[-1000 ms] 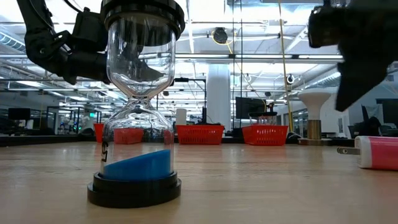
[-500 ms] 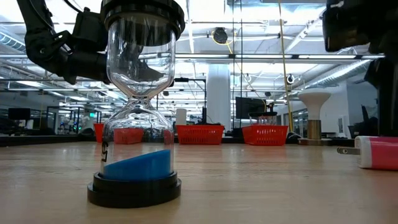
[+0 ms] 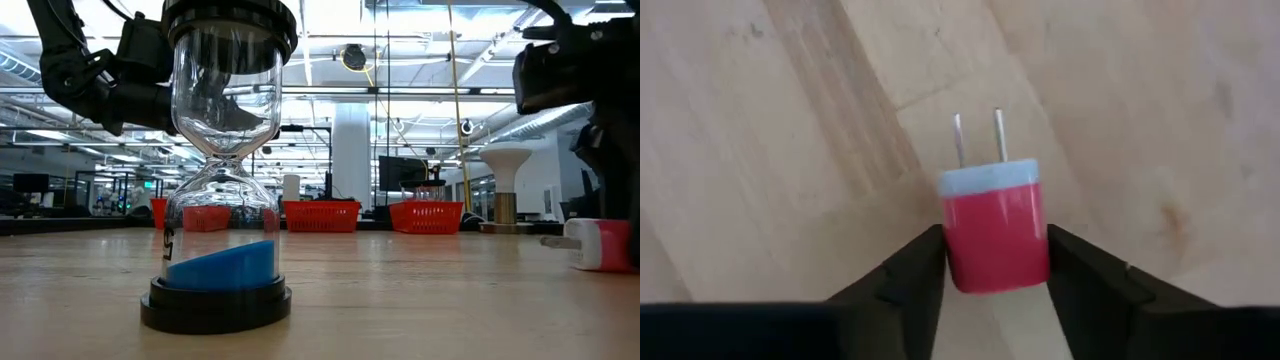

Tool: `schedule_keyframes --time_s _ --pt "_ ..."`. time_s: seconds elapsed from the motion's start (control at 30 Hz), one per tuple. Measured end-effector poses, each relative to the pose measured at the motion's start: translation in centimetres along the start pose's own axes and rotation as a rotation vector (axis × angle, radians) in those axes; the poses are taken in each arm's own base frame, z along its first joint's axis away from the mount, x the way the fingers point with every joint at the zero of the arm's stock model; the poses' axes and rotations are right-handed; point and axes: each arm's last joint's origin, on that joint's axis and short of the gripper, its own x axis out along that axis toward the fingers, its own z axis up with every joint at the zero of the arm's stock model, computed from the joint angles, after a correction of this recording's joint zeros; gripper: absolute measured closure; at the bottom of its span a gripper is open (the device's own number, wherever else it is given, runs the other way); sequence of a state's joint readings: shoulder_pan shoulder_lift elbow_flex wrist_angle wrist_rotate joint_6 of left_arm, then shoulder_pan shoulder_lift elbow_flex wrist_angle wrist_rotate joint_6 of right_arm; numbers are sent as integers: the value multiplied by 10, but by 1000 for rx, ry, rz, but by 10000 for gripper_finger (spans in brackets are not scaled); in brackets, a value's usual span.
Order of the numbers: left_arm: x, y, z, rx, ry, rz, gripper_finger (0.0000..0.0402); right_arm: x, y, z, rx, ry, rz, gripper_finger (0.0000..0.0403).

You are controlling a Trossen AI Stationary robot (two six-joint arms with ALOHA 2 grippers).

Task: Pick & Place Office items
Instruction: Put the red charger adapter into the left red bin

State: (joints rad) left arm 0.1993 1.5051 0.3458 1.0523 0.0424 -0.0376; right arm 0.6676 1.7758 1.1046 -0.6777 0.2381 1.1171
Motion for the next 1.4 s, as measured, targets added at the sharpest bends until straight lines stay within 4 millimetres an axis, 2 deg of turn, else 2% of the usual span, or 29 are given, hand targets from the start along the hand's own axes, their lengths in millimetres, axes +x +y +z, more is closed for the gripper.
schedule_keyframes --time_s 0.17,0.33,0.47,0.63,0.77,0.9,1.03,1.17,1.27,1.4 --pt "0 1 0 -57 0 5 370 1 -2 4 -55 -32 -15 281" --pt "0 7 0 -164 -3 27 369 -1 -13 22 -140 -113 -79 281" --pt "-1 12 0 -337 7 -10 368 6 -33 54 -212 -194 -176 281" --pt "-1 14 0 -651 38 -79 350 24 -66 110 -235 -401 -198 281" --pt "-2 12 -7 -841 124 -75 299 26 -90 150 -290 -579 -206 281" --pt "3 11 -11 -960 220 -15 226 22 -107 176 -343 -699 -177 281" --pt "17 6 1 -954 257 -10 157 20 -118 186 -371 -735 -210 281" --pt "29 2 15 -907 254 18 114 21 -123 188 -373 -729 -223 281" --pt "36 2 25 -886 267 31 103 20 -124 189 -377 -735 -236 281" --pt "46 -3 30 -854 310 80 111 20 -123 189 -378 -737 -236 280"
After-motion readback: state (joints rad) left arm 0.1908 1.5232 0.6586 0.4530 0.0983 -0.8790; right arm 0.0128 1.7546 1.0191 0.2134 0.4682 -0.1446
